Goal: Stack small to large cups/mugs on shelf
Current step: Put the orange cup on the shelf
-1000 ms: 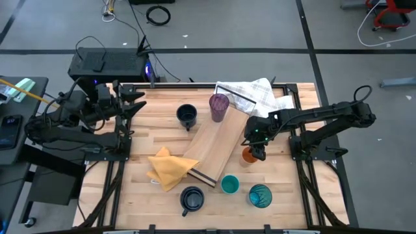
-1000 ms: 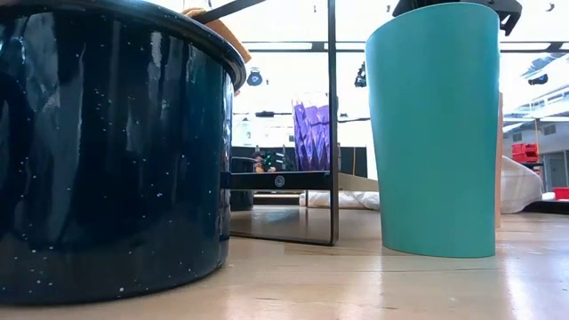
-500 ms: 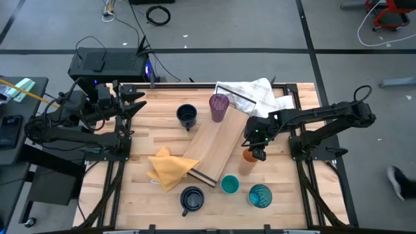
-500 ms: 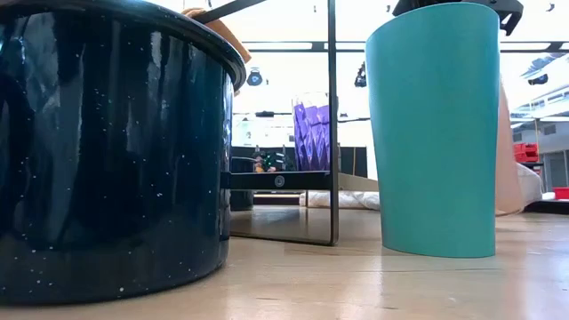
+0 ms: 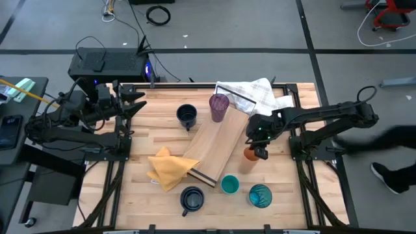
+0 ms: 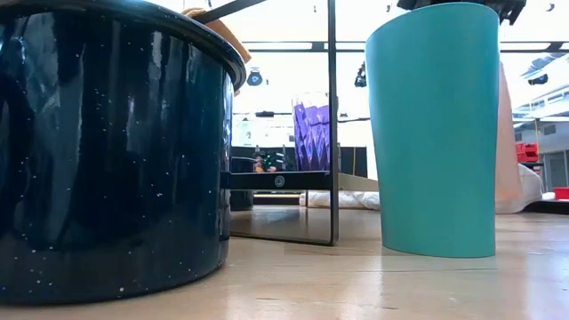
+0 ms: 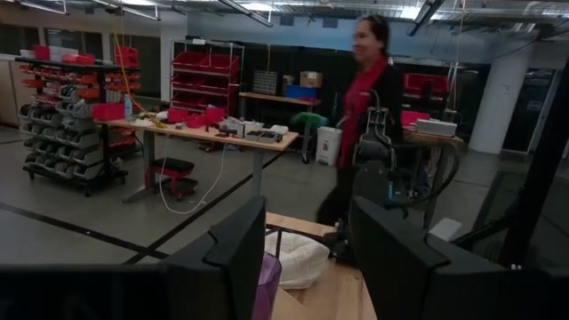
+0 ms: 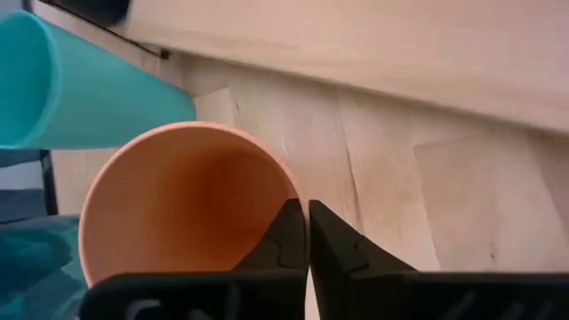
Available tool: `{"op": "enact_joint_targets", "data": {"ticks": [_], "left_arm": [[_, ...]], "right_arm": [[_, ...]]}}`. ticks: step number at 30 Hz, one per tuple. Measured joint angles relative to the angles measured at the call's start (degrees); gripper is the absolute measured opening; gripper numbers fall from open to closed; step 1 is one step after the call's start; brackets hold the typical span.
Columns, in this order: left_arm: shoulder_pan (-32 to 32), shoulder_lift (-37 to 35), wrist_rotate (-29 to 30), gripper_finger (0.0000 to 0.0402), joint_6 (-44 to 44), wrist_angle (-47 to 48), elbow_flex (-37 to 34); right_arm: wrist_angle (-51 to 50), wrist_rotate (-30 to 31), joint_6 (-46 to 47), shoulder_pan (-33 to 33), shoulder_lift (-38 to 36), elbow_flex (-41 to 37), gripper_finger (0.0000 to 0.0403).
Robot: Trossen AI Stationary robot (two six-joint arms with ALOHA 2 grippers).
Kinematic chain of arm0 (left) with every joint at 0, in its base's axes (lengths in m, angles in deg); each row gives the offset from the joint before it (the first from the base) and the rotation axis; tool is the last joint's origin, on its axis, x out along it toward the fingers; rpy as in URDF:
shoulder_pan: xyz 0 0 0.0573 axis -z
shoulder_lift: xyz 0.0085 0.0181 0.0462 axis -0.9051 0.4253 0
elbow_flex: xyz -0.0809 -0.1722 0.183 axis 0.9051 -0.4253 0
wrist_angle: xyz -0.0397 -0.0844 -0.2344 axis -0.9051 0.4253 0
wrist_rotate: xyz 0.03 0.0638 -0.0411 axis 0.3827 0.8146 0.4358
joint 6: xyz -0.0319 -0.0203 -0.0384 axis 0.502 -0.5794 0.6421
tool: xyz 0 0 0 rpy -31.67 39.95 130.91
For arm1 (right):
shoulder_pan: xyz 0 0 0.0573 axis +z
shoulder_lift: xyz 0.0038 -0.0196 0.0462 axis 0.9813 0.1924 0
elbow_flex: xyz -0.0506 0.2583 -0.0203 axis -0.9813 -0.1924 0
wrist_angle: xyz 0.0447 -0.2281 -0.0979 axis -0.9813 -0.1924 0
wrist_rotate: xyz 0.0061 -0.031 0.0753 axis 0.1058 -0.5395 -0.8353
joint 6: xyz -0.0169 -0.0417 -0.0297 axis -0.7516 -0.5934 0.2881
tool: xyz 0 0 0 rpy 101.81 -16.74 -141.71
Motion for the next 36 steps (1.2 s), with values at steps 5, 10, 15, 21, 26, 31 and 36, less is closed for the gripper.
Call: {"op": "enact_joint_targets", "data": {"ticks": [5, 10, 15, 21, 26, 31, 36], "left_arm": [[0.0, 0.0, 0.0, 0.0172, 0.0, 0.2, 0.0], [0.0, 0.0, 0.0, 0.0172, 0.0, 0.2, 0.0], [0.0, 0.0, 0.0, 0.0172, 0.0, 0.2, 0.0], [0.0, 0.0, 0.0, 0.0172, 0.0, 0.2, 0.0], [0.0, 0.0, 0.0, 0.0172, 0.0, 0.2, 0.0], [0.0, 0.0, 0.0, 0.0172, -0.7, 0.3, 0.0], [0.0, 0.0, 0.0, 0.0172, -0.9, 0.3, 0.0]], "right_arm": [[-5.5, 3.0, -0.4, 0.0, -1.7, 6.2, 0.0002], [-7.0, 6.7, -3.7, 0.0, -1.0, 16.1, 0.0002], [-6.9, 10.1, -8.5, -0.3, 2.4, 26.5, 0.0001], [-10.0, 11.7, -16.0, -0.4, 11.7, 37.2, 0.0], [-13.3, 11.8, -21.7, -1.7, 19.0, 43.4, 0.0], [-15.3, 11.0, -26.8, -2.4, 24.4, 47.1, 0.0], [-20.0, 9.5, -32.7, -2.4, 29.0, 48.9, 0.0]]}}
